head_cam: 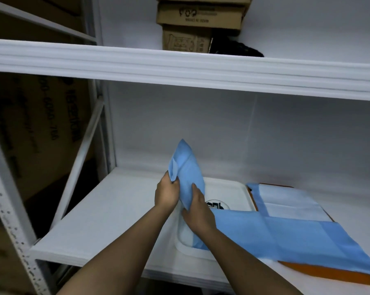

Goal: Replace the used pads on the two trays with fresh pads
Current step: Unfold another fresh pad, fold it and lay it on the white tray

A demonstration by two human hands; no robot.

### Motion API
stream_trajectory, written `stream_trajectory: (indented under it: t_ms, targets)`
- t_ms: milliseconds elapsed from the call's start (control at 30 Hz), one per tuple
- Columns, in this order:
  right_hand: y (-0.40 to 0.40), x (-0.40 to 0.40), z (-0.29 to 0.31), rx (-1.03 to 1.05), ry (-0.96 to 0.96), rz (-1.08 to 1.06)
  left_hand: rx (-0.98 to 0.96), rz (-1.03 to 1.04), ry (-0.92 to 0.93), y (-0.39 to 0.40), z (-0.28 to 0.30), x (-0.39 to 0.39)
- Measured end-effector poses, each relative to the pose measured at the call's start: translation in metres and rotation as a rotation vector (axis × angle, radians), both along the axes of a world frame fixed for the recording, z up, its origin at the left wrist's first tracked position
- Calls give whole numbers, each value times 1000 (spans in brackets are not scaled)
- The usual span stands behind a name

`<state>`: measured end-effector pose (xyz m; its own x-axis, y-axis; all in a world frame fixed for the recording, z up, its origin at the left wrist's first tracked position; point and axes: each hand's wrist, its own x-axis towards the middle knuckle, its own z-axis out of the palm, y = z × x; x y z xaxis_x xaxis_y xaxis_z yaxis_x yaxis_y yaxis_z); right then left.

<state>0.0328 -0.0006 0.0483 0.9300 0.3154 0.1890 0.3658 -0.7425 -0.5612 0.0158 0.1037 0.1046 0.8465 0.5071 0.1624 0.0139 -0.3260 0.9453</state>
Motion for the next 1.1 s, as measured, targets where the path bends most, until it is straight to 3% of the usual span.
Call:
stream_trajectory:
  t_ms: [233,533,633,700,833,1000,1100]
  targets:
    - [28,-2,-27,-128,29,44,-28,122,21,59,-13,-12]
    - [31,-7,-66,-384,70,79,-237,147,12,113,-41,-17]
    - [32,-7,-67,-553,13,110,-330,171,34,130,-55,-18]
    - [37,-8,-70,-563,-154,142,-371,188,74,141,-70,-16]
    - [46,-2,-83,-628,-264,175,-475,258,121,155,-96,-17]
    - [56,-11,-89,-743,-312,231,-671,292,123,152,-119,-23]
    - [56,-10,-96,-791,-286,268,-650,298,281,150,-143,-23]
